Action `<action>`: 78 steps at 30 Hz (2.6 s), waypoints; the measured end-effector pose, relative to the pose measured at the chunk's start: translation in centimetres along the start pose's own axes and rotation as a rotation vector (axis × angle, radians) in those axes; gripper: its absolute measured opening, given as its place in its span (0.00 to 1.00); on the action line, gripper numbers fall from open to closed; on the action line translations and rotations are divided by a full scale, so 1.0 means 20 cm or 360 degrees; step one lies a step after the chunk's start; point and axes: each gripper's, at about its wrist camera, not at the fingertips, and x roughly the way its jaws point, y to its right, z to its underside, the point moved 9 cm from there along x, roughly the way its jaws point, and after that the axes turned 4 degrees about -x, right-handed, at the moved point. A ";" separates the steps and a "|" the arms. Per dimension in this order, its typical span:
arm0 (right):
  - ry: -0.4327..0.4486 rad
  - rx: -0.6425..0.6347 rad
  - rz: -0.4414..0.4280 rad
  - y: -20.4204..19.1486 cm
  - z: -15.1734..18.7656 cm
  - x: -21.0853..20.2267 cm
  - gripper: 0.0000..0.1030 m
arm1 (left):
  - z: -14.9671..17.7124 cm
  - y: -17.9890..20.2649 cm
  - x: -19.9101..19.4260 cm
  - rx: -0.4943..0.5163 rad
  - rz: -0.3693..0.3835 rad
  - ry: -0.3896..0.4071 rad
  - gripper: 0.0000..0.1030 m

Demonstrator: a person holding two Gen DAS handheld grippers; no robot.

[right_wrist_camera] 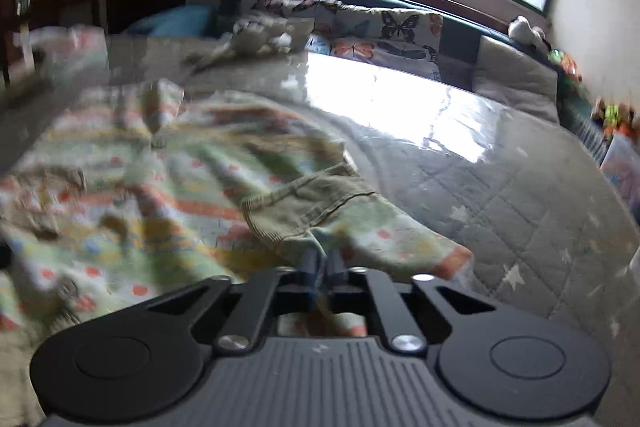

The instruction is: Fold clothes

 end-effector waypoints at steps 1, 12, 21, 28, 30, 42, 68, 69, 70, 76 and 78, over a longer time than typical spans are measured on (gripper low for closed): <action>0.0034 0.0028 0.0031 0.04 -0.01 -0.03 0.02 | 0.00 0.01 0.00 0.0006 0.0003 0.0001 1.00; 0.0151 0.0479 0.0494 0.71 0.09 -0.29 0.02 | -0.01 0.15 0.05 0.0122 0.0036 0.0014 1.00; 0.0021 0.0598 0.0615 0.90 0.28 -0.30 0.07 | -0.03 0.31 0.08 0.0295 0.0049 0.0077 0.97; -0.0011 0.0472 0.0292 0.63 0.27 -0.17 0.11 | 0.09 0.46 0.12 0.0544 0.0116 0.0029 0.73; -0.0044 0.0449 0.0276 0.60 0.30 -0.15 0.11 | 0.14 0.49 0.11 0.0642 0.0140 0.0024 0.67; -0.0197 0.0466 0.0382 0.66 0.48 -0.26 0.16 | 0.29 0.53 0.02 0.0910 0.0350 -0.0039 0.60; -0.0114 0.0434 0.0007 0.57 0.08 0.02 0.21 | -0.31 -0.25 0.12 0.0104 -0.0223 0.0030 0.82; -0.0107 0.0403 -0.0052 0.51 0.04 0.04 0.24 | -0.33 -0.29 0.13 0.0069 -0.0247 0.0023 0.82; -0.0105 0.0366 -0.0110 0.45 0.00 0.07 0.30 | -0.34 -0.32 0.14 0.0049 -0.0264 0.0019 0.82; -0.0144 0.0215 -0.0361 0.15 -0.20 0.26 0.34 | -0.37 -0.42 0.18 -0.0031 -0.0323 -0.0005 0.82; -0.0169 0.0212 -0.0389 0.09 -0.22 0.33 0.34 | -0.38 -0.44 0.19 -0.0042 -0.0332 -0.0011 0.84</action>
